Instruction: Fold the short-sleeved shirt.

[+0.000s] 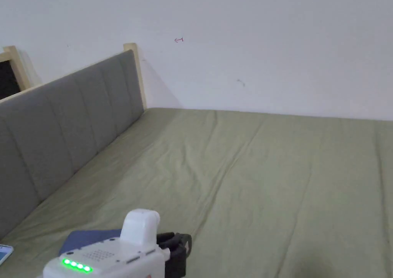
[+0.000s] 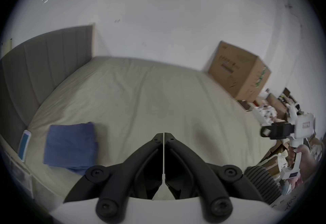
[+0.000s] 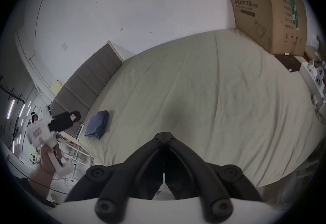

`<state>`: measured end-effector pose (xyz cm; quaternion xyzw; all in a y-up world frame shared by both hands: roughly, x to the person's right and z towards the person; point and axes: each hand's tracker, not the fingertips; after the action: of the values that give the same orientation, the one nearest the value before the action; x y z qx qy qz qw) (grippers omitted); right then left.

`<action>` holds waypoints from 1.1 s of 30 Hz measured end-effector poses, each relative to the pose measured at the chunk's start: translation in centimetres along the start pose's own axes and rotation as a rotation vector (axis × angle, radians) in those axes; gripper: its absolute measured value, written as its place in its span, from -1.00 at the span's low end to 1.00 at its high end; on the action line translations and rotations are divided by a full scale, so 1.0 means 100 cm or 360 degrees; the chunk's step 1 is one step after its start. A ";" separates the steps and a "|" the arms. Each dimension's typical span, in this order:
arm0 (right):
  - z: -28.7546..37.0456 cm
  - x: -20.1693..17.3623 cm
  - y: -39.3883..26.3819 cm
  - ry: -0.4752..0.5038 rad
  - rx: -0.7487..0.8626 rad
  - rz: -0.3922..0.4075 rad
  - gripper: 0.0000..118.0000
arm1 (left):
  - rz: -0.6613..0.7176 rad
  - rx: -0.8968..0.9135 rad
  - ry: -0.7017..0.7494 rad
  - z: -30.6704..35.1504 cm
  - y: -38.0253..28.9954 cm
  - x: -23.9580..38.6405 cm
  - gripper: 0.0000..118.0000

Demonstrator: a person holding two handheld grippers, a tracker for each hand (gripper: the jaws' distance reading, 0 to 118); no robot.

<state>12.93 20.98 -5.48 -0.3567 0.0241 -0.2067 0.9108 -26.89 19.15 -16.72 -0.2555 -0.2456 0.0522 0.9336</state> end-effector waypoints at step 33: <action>0.104 0.001 -0.017 -0.0327 0.1353 0.0270 1.00 | -0.0213 0.0899 0.0207 0.050 0.007 0.173 1.00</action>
<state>14.41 26.46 3.41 0.0339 -0.1246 -0.0861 0.9879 -14.18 25.84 -5.83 0.0284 -0.1773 0.0403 0.9829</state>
